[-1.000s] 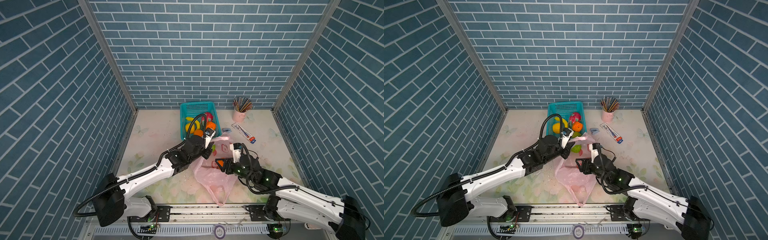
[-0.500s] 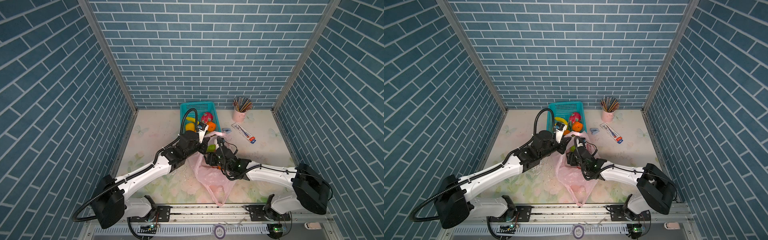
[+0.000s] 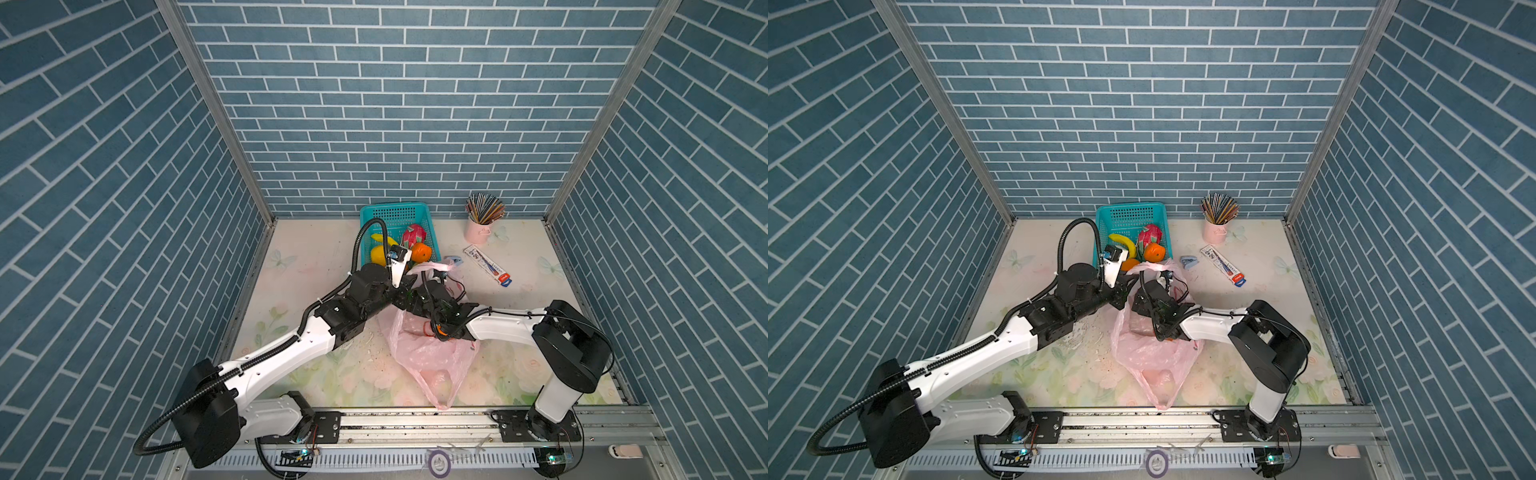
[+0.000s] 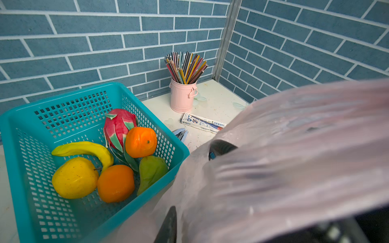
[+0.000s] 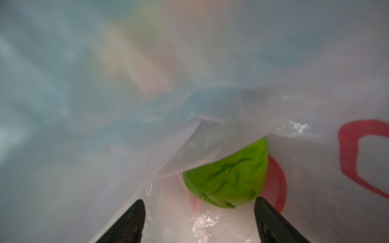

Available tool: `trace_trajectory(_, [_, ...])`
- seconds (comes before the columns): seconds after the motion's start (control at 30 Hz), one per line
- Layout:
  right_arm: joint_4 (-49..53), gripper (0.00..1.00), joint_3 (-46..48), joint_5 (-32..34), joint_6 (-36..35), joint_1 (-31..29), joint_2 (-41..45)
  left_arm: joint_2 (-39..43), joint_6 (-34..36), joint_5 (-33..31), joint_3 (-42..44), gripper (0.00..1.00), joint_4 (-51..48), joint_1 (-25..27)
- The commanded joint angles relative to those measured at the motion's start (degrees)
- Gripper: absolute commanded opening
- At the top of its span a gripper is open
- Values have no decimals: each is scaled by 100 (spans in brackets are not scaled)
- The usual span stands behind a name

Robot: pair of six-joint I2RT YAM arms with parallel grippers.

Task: Untie the knot of the plastic bag and take out the fruit
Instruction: 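Reach into the pink bag and grasp the green fruit with the right gripper, then lift the green fruit out of the bag with the right gripper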

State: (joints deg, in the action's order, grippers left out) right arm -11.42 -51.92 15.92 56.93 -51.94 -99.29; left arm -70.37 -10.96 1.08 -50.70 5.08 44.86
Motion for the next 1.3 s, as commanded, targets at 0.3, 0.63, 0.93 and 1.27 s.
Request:
trace_trajectory(0.3, [-352,87,-67,638,196,278,-378,102,-2,59,86,24,55,-39])
trace_trajectory(0.63, [-1555,70,199,-23,-292,504,-695,135,28,-3,113,24,12,-43])
trace_trajectory(0.93, [-1510,57,357,-206,-348,501,-390,6,18,137,74,24,19,-39])
trace_trajectory(1.27, [-1421,53,843,-236,-549,300,470,-144,-85,155,23,13,72,-40])
